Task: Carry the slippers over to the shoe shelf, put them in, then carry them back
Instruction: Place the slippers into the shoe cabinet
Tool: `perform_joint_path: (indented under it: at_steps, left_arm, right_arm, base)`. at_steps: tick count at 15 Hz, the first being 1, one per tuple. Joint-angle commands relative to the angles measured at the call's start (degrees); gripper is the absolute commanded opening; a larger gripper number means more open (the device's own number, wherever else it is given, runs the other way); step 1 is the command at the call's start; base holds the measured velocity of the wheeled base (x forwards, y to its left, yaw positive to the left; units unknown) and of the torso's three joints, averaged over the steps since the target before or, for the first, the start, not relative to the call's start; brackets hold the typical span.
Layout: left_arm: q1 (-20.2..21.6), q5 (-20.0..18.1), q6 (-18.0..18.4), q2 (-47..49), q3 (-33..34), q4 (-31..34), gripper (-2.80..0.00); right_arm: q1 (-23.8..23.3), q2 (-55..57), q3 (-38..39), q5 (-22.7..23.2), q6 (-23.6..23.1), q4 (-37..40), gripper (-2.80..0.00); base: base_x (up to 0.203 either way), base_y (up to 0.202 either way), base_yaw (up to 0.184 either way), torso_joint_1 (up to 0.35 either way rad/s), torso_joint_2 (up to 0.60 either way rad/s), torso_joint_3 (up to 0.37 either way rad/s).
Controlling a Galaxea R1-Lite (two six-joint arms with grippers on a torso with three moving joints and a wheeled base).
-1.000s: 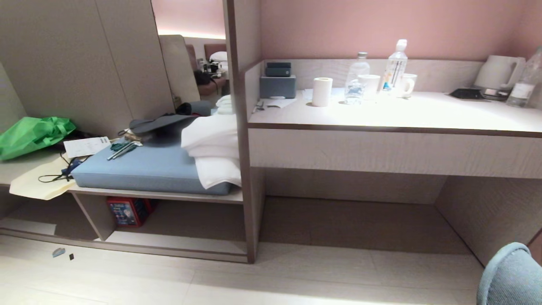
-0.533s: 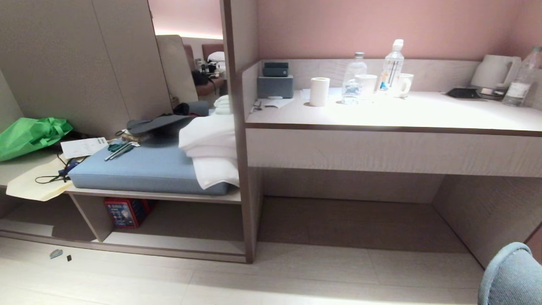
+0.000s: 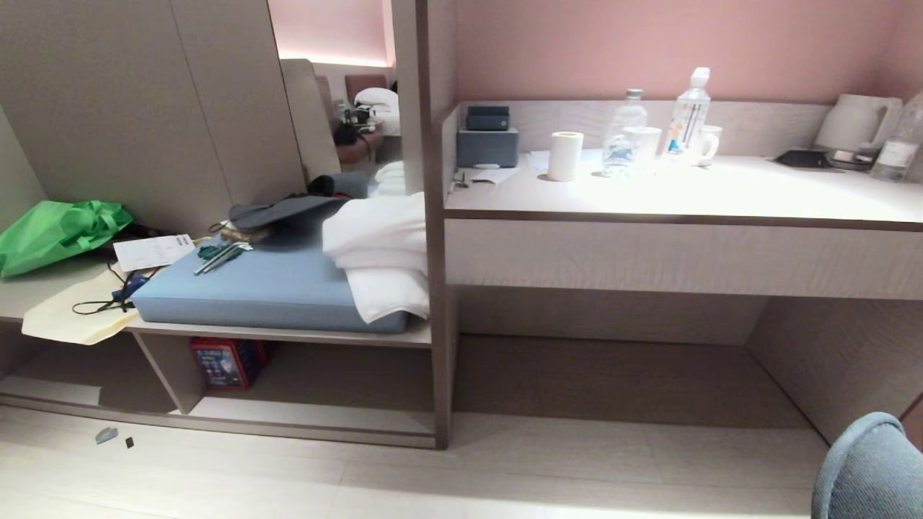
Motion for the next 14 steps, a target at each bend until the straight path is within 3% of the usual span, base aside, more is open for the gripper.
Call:
perform_joint_path:
  at_steps: [1,14]
  left_arm:
    - [0.1,0.0,0.0,0.1,0.0,0.0,-2.80]
    - [0.1,0.0,-0.1,0.1,0.0,0.0,-2.80]
  right_arm:
    - [0.0,0.1,0.1,-0.1,0.0,0.0,-2.80]
    - [0.0,0.1,0.1,0.0,0.3,0.0,-2.80]
  base:
    - [0.000,0.191,-0.004,0.003,0.00,-0.001]
    - [0.000,0.194,-0.001,0.002,0.00,0.003]
